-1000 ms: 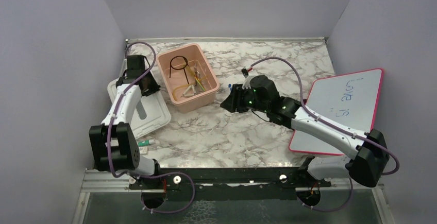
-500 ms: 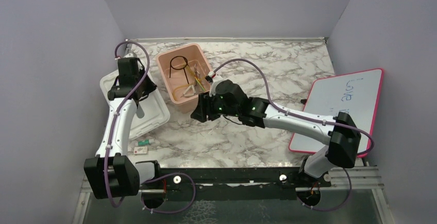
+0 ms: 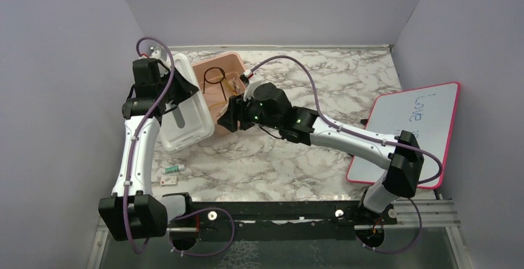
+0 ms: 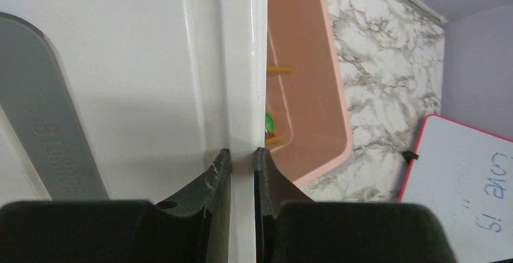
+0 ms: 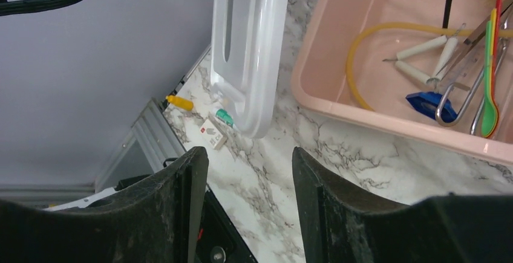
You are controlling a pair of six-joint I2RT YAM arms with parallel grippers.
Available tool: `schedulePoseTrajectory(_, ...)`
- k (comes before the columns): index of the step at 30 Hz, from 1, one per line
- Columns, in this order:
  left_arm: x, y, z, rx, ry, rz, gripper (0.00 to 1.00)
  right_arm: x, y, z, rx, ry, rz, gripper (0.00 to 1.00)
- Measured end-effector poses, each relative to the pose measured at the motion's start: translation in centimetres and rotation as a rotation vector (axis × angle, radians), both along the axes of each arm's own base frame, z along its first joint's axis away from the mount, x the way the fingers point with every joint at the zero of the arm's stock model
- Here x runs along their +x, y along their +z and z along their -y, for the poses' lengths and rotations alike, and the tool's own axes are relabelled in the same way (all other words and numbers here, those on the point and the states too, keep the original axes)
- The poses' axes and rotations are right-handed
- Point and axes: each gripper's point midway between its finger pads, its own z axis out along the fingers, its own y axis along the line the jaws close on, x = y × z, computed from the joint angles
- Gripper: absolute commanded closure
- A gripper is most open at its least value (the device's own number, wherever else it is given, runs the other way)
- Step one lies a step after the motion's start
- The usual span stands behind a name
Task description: Organize the chemistry lab equipment
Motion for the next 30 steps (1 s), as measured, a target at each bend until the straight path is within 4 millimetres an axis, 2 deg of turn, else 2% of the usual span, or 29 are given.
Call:
schedulePoseTrajectory(4, 0.9, 1.1, 1.3, -0.076, -0.041, 0.015, 1.0, 0.9, 0.7, -0.3, -0.003, -0.018, 0.034, 0.38)
schedulePoseTrajectory(10, 2.7, 1.7, 3.2, -0.136, -0.074, 0.016, 1.0, 3.3, 0.9, -0.6, -0.028, -0.06, 0.067, 0.37)
schedulePoseTrajectory(17, 5.0, 3.1, 7.7, -0.129, -0.148, 0.041, 1.0, 8.1, -0.5, 0.8, -0.068, -0.141, 0.049, 0.36)
schedulePoseTrajectory(20, 5.9, 3.5, 8.9, -0.113, -0.154, 0.05, 1.0, 9.6, -1.6, 1.7, -0.088, -0.161, 0.027, 0.37)
schedulePoseTrajectory(26, 7.4, 2.7, 9.8, -0.084, -0.132, 0.034, 1.0, 11.6, -2.4, 3.1, -0.073, -0.17, -0.028, 0.46)
schedulePoseTrajectory(30, 7.7, 1.8, 10.6, -0.078, -0.139, 0.012, 1.0, 11.8, -3.0, 3.6, -0.055, -0.142, -0.066, 0.5)
